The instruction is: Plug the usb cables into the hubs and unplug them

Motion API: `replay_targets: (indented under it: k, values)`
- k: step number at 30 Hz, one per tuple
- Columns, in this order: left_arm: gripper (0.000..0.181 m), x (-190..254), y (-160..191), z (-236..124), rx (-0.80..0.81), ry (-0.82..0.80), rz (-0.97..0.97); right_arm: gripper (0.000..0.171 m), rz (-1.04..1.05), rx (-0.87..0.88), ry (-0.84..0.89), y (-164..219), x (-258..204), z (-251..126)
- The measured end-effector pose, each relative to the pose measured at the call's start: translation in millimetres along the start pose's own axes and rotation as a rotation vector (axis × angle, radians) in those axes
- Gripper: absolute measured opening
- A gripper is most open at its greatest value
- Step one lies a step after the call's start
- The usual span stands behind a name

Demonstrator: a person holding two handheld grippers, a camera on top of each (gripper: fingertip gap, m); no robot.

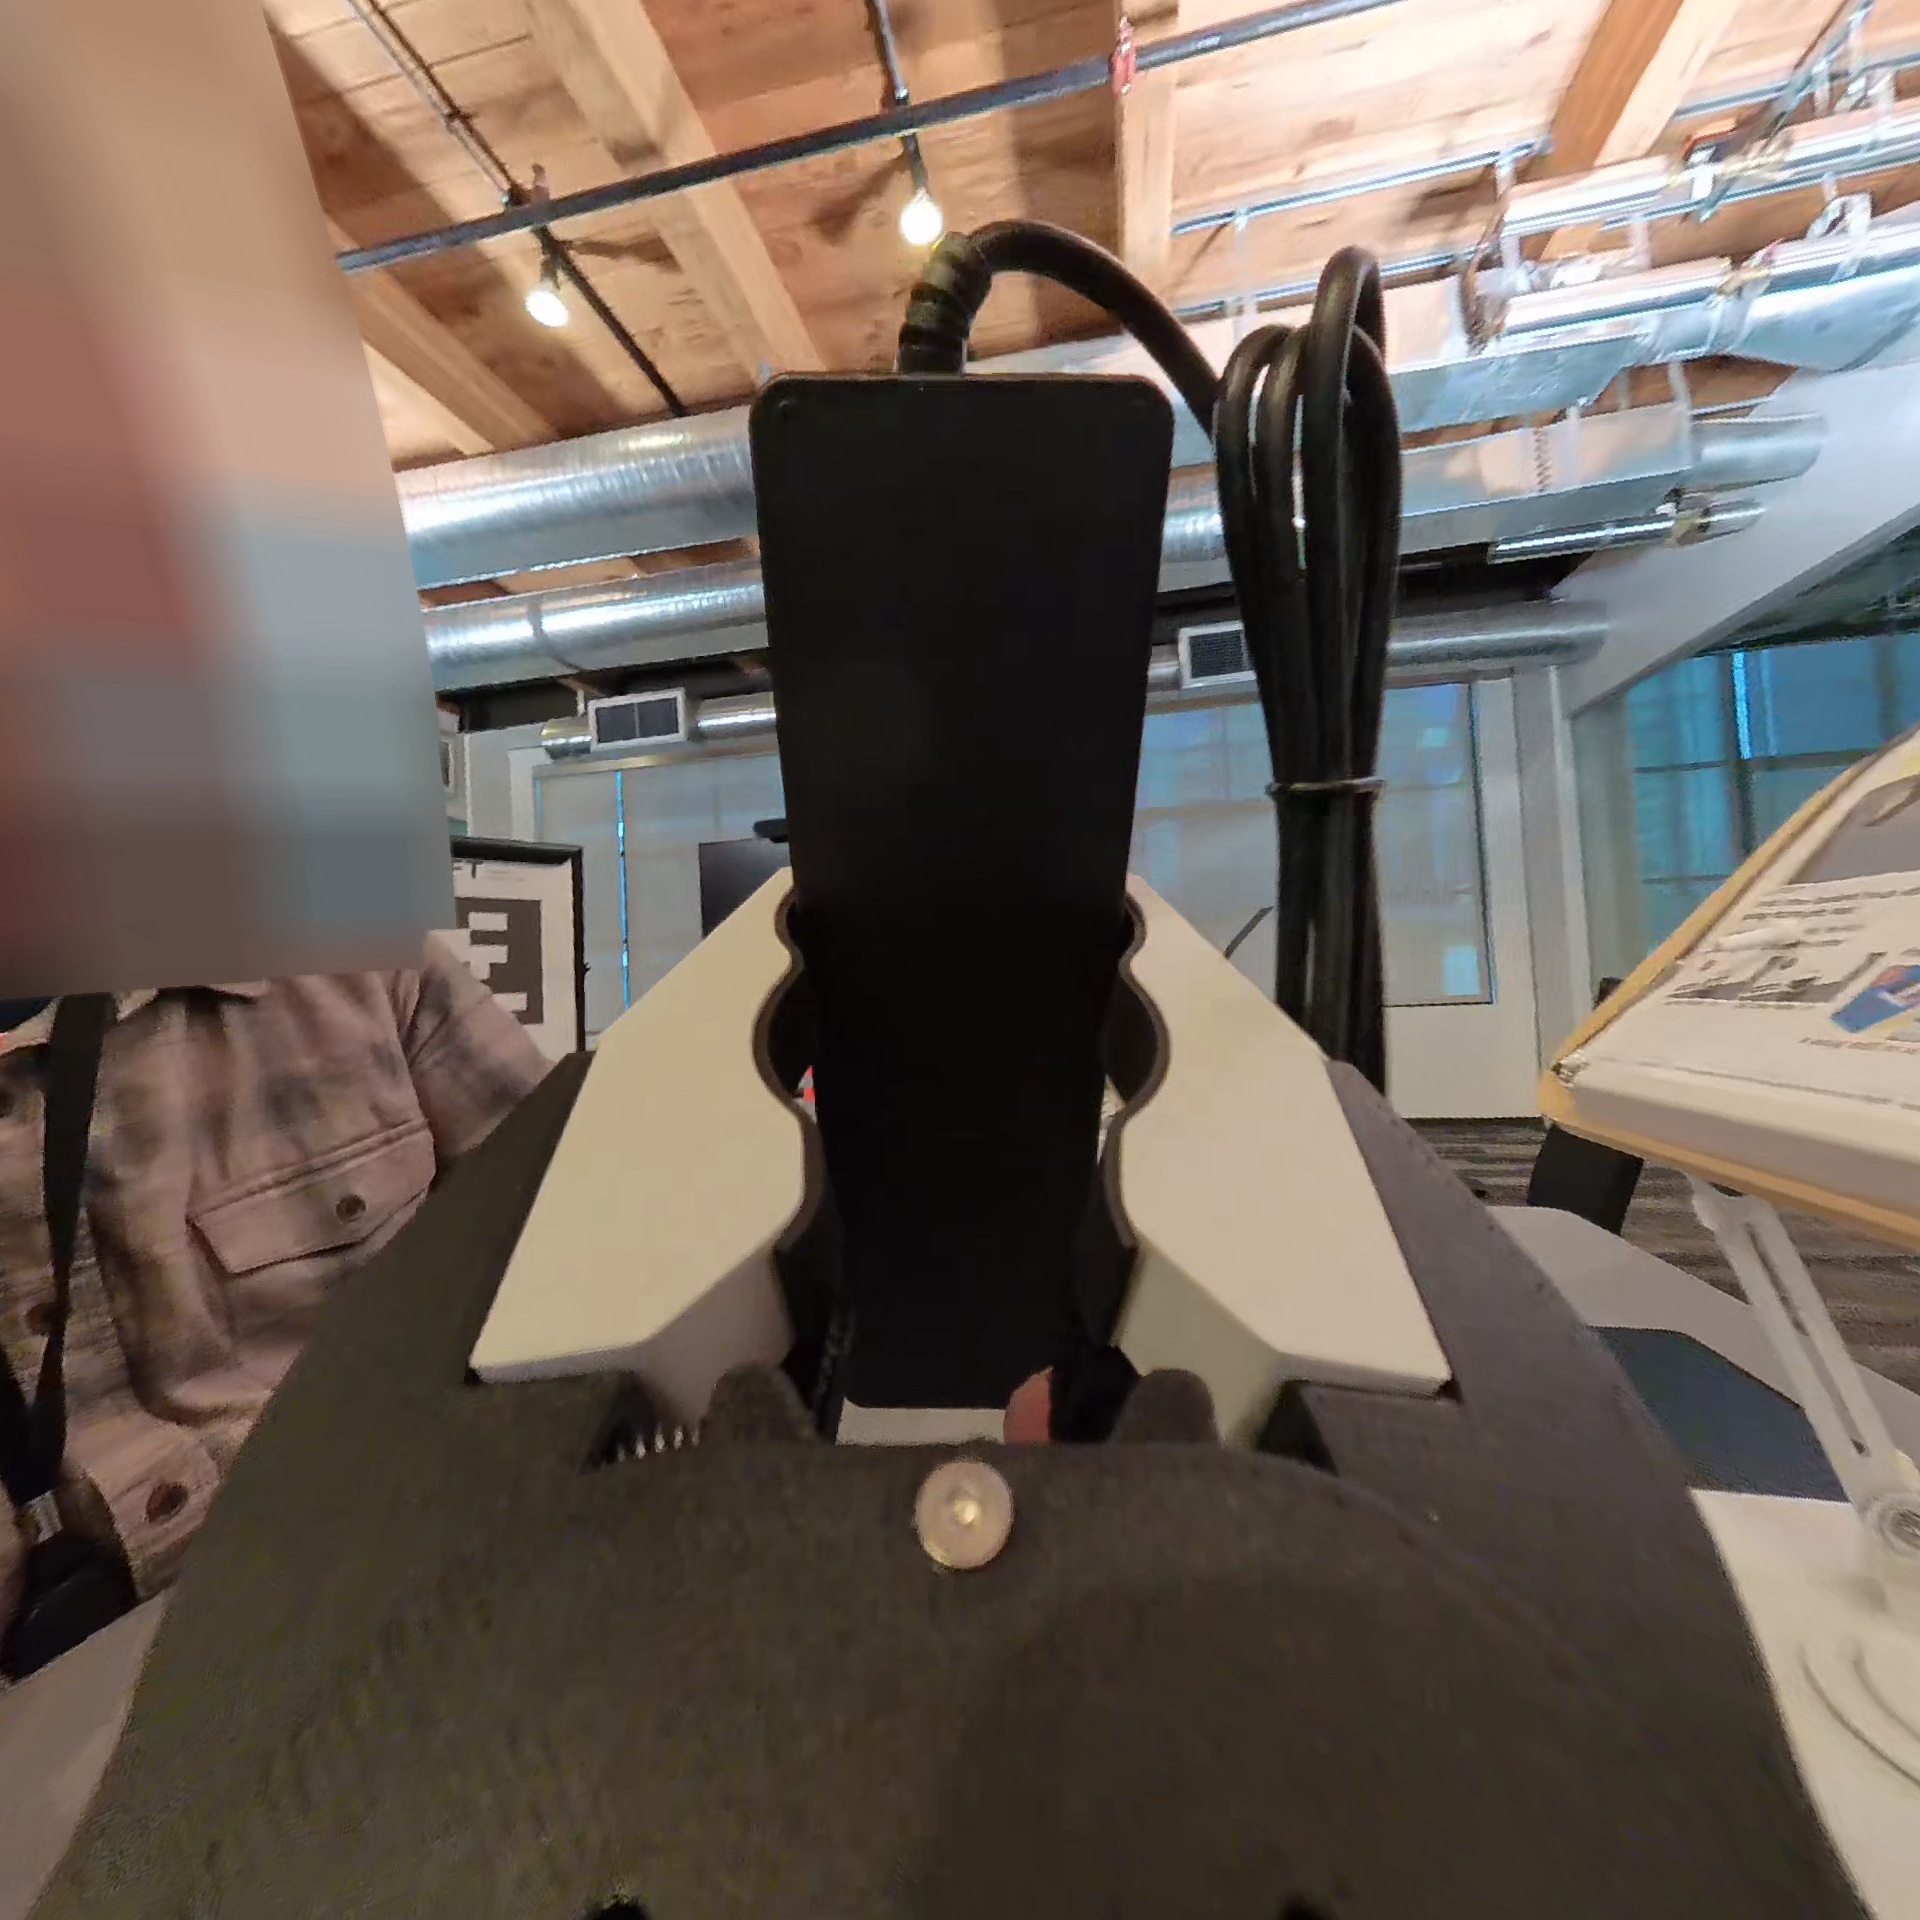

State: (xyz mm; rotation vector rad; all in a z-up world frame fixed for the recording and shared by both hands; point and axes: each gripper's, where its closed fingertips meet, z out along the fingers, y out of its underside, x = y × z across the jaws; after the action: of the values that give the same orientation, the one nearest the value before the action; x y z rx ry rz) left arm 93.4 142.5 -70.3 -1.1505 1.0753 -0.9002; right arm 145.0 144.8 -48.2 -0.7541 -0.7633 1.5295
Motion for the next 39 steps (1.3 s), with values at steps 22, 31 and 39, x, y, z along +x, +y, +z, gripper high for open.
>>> replay_targets:
  k: [22,31,39]
  values:
    - [0.016,20.8,8.2,13.0,0.033,0.041,-0.108,0.052,-0.003,-0.080,-0.054,18.2,-7.0,11.4]
    - [0.016,25.5,8.1,14.4,0.025,0.058,-0.128,0.052,0.010,-0.096,-0.070,22.7,-8.7,12.5]
    - [0.017,28.8,9.1,15.6,0.033,0.079,-0.155,0.052,0.012,-0.096,-0.066,24.1,-7.5,12.8]
